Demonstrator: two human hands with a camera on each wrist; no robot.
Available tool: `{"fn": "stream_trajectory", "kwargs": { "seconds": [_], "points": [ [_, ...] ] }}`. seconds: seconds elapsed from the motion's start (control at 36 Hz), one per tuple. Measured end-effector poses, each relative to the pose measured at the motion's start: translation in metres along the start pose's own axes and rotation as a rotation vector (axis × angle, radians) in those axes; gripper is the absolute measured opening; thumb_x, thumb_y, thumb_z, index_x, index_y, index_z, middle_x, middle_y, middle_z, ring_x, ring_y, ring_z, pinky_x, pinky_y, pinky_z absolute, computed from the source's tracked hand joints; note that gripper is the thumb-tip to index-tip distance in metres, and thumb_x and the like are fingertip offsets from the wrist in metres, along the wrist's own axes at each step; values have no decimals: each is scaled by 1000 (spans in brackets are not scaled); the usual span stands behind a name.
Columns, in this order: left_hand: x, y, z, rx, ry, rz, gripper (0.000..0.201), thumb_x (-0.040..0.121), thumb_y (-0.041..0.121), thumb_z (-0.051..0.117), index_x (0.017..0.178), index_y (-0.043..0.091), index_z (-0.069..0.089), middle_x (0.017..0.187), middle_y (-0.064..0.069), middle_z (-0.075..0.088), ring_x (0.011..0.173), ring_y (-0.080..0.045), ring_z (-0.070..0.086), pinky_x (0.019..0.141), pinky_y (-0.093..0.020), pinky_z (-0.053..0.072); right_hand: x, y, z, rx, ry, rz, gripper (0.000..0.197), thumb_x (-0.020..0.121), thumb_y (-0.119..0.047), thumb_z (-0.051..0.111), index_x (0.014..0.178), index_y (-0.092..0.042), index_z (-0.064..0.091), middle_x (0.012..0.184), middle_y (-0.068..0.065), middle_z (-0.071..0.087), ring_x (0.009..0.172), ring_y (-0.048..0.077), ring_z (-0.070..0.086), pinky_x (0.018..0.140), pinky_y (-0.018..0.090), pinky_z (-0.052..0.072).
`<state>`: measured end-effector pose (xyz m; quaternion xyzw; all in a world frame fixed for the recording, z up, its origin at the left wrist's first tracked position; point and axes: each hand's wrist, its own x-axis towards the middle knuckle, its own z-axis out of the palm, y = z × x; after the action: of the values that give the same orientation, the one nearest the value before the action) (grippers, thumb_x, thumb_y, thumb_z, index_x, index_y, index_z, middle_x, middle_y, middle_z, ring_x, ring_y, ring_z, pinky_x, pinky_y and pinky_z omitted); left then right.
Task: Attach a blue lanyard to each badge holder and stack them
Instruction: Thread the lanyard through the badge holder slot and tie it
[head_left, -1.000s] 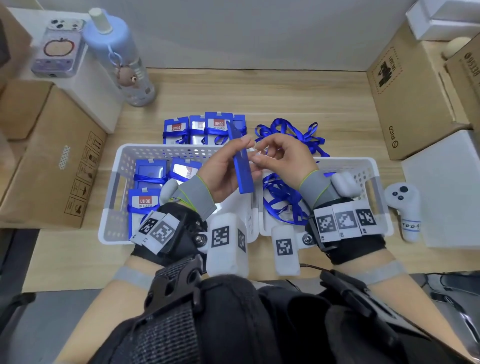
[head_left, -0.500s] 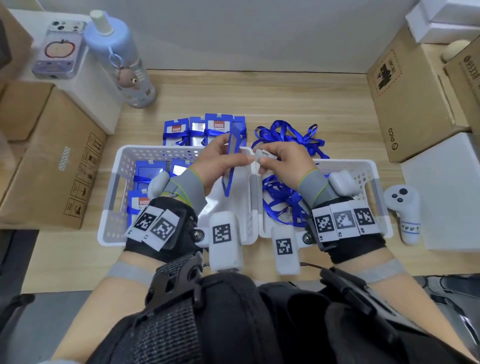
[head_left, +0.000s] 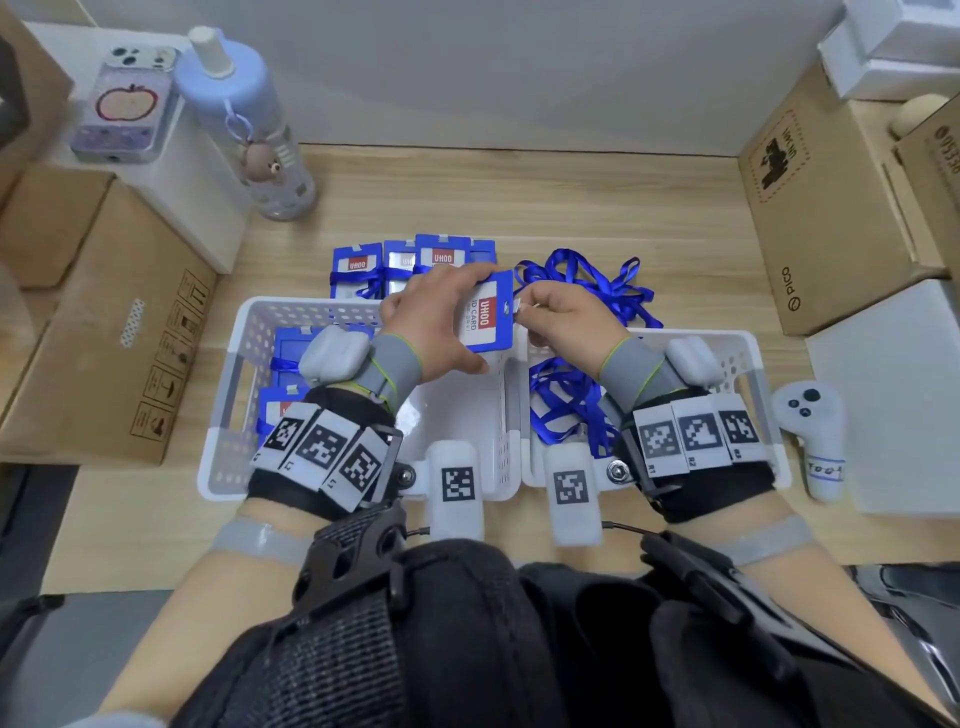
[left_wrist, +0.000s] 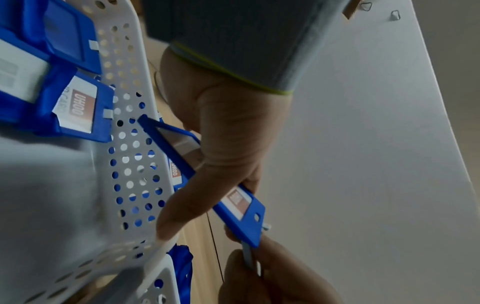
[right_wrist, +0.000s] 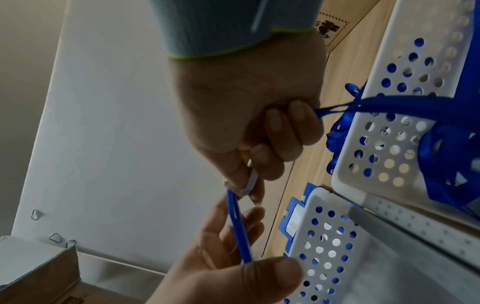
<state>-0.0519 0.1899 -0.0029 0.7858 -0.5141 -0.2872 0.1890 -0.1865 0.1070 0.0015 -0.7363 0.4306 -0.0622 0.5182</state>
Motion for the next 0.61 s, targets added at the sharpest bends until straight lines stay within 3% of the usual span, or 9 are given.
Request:
{"fn": "stream_trajectory", "kwargs": {
  "seconds": [0.06,0.14,0.19,0.25,0.31,0.42,0.53,0.61],
  "points": [
    [0,0,-2,19,-12,-1,92,63,22,82,139,36,32,135,2,41,129,-21,32,106,-41,22,0,-2,-1,5,-11,0,25,89,-11,51,65,-19,48,71,6,52,58,12,43,65,27,39],
    [-1,0,-2,-1,-28,11,93,62,22,83,139,36,32,135,3,40,128,-21,32,104,-39,22,0,-2,-1,-23,-19,-2,21,88,-13,52,67,-17,52,78,10,56,62,13,46,69,29,43],
    [0,0,-2,-29,-27,25,93,62,22,83,139,36,33,135,3,41,129,-20,32,103,-38,22,1,-4,-1,-48,-24,3,14,88,-14,52,76,-8,58,79,9,57,63,13,47,72,31,43],
    [1,0,-2,-39,-27,41,93,61,22,83,138,37,34,133,4,42,128,-20,33,101,-37,22,3,-5,-2,-64,-25,10,20,88,-15,53,88,4,61,79,10,58,63,13,46,72,31,43],
    [1,1,-2,-23,-29,51,92,61,22,84,137,38,35,131,5,42,126,-20,34,99,-37,23,4,-5,-2,-66,-26,9,22,88,-15,54,88,7,60,76,11,56,62,14,44,71,31,41],
    [1,1,-2,0,-23,36,91,61,23,83,137,39,35,132,5,42,127,-21,34,101,-38,22,3,-5,-3,-72,-33,-11,13,87,-15,55,82,-6,62,74,9,54,60,13,43,69,30,41],
    [0,2,-1,23,-21,27,92,61,23,82,137,41,34,132,6,41,128,-20,32,100,-38,20,3,-5,-5,-124,-30,-29,15,87,-17,55,83,-7,65,79,9,58,69,17,48,74,37,47],
    [0,1,-1,36,-25,20,92,62,23,82,137,42,33,133,6,41,128,-20,31,101,-38,19,3,-4,-4,-129,-34,-33,20,87,-16,55,67,-18,59,69,2,56,67,16,48,76,37,48]
  ]
}}
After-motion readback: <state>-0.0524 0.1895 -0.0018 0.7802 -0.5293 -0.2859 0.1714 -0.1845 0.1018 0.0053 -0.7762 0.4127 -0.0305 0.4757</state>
